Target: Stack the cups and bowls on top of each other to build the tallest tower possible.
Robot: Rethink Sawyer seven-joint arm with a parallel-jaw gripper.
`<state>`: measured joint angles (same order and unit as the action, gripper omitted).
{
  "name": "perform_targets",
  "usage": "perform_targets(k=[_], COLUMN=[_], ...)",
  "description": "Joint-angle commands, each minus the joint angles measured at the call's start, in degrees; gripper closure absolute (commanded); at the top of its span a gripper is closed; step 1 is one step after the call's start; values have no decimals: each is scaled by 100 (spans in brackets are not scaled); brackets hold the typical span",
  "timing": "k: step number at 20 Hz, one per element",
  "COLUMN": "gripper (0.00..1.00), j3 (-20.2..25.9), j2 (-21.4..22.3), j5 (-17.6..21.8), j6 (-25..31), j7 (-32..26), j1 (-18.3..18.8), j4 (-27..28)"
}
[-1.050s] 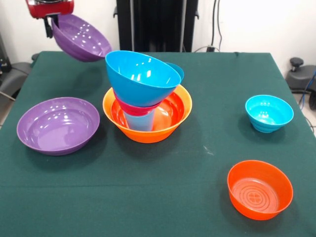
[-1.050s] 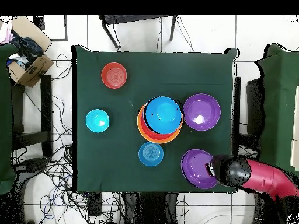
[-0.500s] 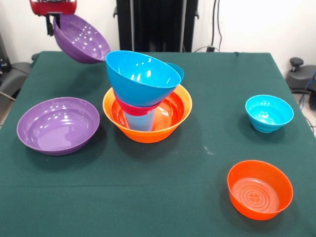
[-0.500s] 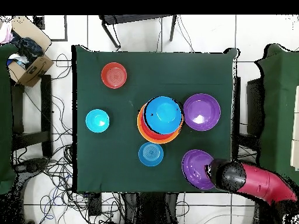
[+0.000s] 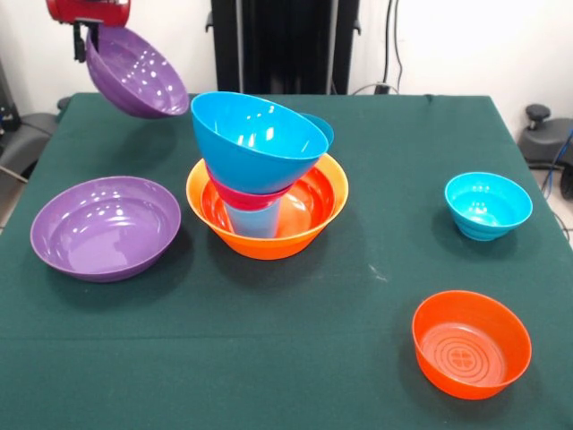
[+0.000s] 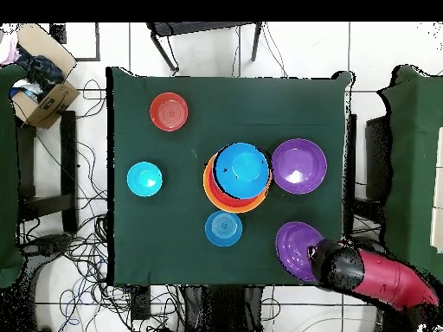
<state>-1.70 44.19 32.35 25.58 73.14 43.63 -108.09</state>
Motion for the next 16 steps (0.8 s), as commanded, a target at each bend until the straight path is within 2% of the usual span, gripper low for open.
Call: perform_targets(k=[1, 6, 16], gripper=[100, 100, 100], j3=[-126, -187, -643], j2=[-544, -612, -585], j5=[325, 273, -17], j6=[-810, -1019, -1203], j7=[1113, 1144, 1839], j1=[-392, -429, -1158], j4=[-102, -153, -424])
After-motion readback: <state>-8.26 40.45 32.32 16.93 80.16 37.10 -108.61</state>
